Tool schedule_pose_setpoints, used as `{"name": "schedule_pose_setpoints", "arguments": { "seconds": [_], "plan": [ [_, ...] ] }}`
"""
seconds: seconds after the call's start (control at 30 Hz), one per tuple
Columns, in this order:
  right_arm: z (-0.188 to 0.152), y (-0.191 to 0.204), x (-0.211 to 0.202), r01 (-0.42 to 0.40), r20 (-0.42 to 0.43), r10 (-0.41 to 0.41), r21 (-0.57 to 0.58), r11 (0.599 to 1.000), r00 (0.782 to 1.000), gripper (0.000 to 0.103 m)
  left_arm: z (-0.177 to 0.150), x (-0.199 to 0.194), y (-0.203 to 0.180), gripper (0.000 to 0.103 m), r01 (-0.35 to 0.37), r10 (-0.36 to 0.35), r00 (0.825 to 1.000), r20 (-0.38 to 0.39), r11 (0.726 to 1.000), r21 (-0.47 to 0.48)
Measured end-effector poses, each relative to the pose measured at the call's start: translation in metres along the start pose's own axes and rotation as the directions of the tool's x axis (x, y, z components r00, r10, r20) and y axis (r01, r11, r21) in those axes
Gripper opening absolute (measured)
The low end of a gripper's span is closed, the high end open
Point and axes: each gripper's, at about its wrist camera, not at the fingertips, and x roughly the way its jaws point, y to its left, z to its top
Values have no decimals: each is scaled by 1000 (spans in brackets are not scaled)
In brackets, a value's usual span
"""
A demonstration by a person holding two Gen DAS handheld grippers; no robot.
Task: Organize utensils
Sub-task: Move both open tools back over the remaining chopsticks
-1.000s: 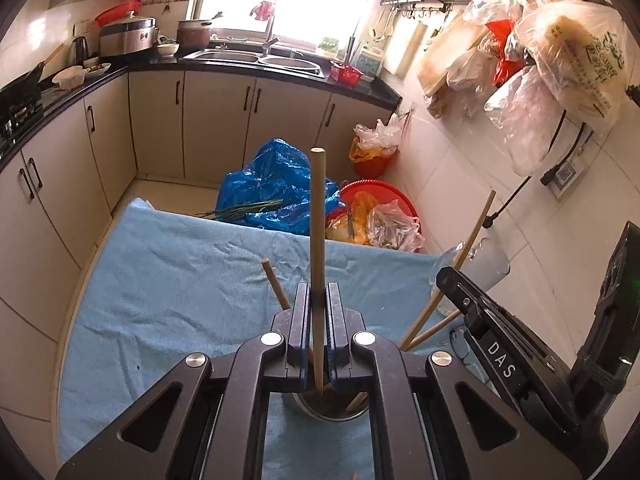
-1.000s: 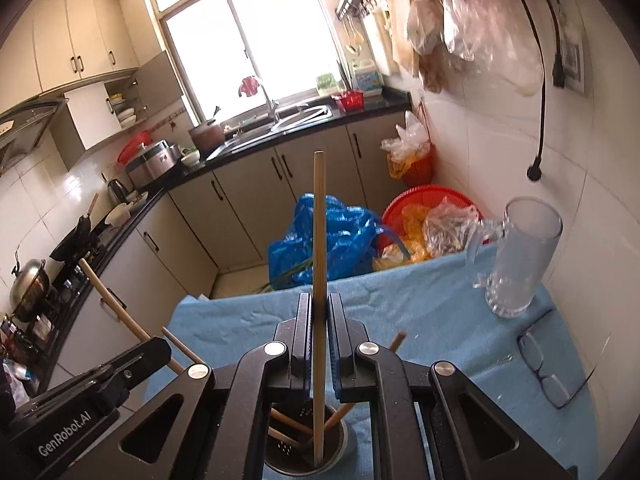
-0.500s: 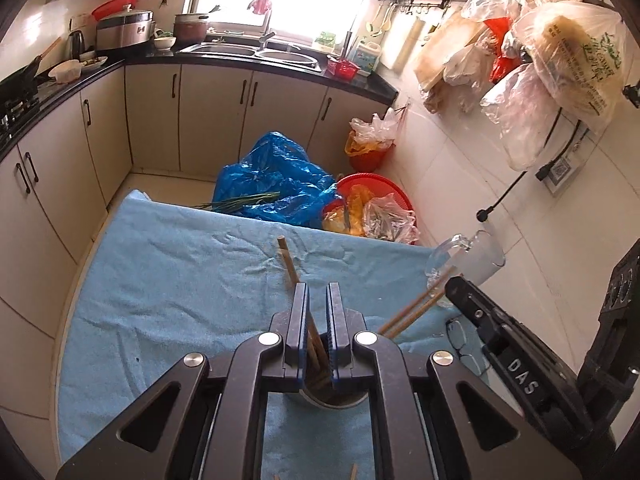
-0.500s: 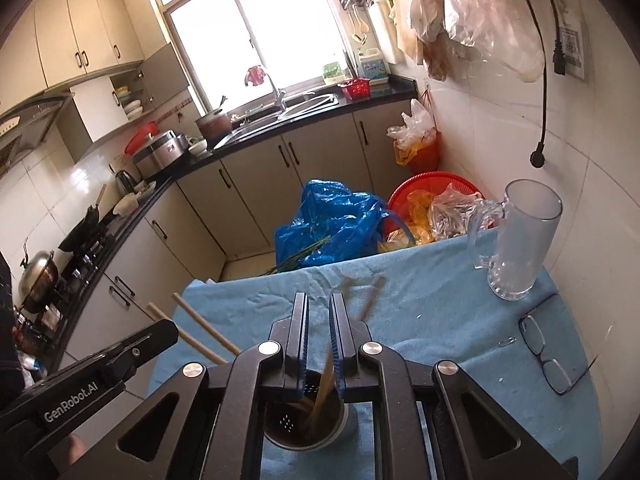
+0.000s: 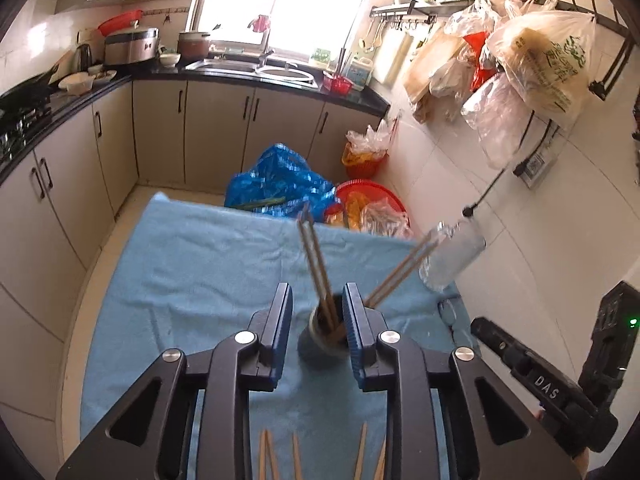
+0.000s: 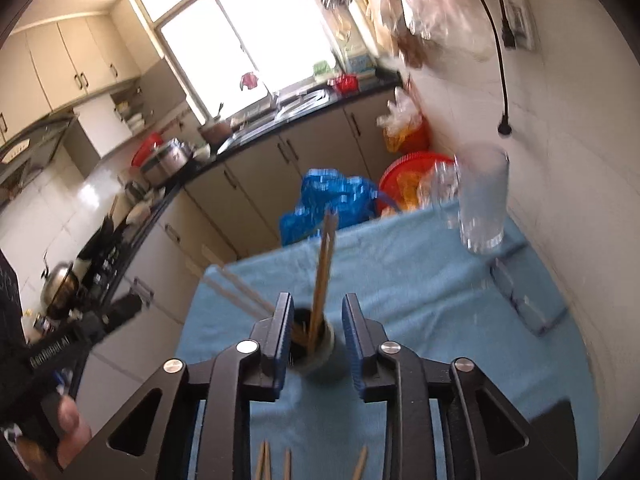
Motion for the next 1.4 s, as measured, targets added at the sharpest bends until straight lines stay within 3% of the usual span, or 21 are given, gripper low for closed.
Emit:
{"name": "schedule_pose_setpoints", "arguments": {
  "seconds": [0.27,0.37,0.47,0.6,0.9,1.17,1.4],
  "plan": [
    [-93,-30,-15,12,-178,-10,7,1000,984,32,-93,-11,28,25,-35,36,988,-149,999,12],
    [-128,-47,-14,26,-255,-11,53,998,967,32,-138,-6,42,25,-52,52,969,-242,999,9],
    [-159,-63,-6,53,-329,-16,103,993,944,23,-172,-1,60,25,-80,68,944,-323,996,-26],
    [-184,-77,7,85,-403,-13,160,983,915,19,-200,2,71,25,-76,52,920,-388,996,-46],
    [-201,-73,33,128,-467,-39,161,979,883,19,-210,-12,66,25,-63,72,920,-386,997,35],
    [-203,-59,46,158,-469,-108,68,985,876,19,-209,-13,77,25,-76,78,918,-388,997,21],
    [-200,-64,45,195,-495,-165,7,981,853,17,-211,-4,74,25,-63,64,910,-410,998,17]
  ]
}}
